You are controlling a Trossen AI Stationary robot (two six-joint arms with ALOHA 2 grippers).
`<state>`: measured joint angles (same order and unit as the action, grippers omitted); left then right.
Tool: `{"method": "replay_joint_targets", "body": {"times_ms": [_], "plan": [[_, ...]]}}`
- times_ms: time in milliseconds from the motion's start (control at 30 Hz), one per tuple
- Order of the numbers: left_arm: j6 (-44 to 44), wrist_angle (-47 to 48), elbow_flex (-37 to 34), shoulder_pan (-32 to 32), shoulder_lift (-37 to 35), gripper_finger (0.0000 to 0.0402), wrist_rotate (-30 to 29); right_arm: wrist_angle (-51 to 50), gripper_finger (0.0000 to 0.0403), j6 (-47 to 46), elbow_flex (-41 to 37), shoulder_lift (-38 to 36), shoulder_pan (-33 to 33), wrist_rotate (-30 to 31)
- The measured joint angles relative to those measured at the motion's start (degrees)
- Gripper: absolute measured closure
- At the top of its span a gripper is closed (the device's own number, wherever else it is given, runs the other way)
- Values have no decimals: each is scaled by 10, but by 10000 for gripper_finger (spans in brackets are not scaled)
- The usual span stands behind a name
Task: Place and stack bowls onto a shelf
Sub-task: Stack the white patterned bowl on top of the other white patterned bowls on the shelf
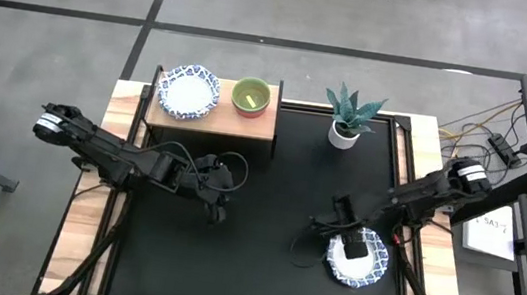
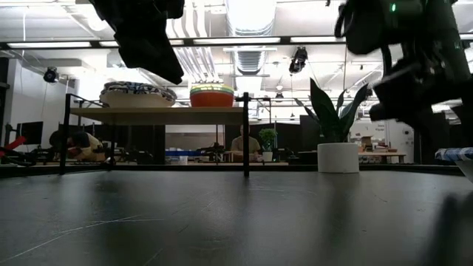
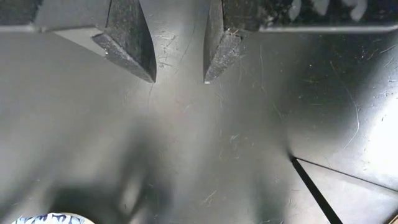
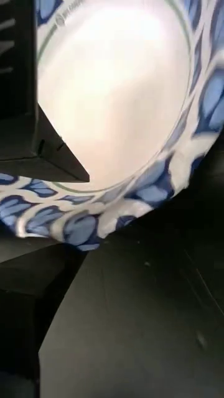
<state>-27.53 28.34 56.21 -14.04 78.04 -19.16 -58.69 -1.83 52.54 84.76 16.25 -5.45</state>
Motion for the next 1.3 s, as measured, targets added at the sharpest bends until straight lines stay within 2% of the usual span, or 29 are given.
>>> {"method": "replay_joint_targets", "body": {"times_ms": [167,233,367,400,567,733,1000,1200,1300], "plan": [[0,-4,0,0,0,287,-12,7,261,17,-1,47,0,-7],[0,-10,0,0,0,287,-14,7,287,32,2,58,-2,-10],[0,-29,0,0,0,287,-15,6,371,62,20,70,-12,-31],[0,-33,0,0,0,287,-15,7,381,70,25,70,-16,-37],[7,-44,0,0,0,287,-20,34,393,83,72,55,-43,-31],[9,-61,0,0,0,287,-25,108,394,92,125,42,-71,23],[-2,-78,-1,-2,2,287,-34,349,394,115,146,43,-90,104],[-6,-71,-1,-7,3,287,-34,449,394,95,135,46,-90,257],[-21,-71,-1,-7,3,285,-38,454,394,88,135,47,-91,298]]}}
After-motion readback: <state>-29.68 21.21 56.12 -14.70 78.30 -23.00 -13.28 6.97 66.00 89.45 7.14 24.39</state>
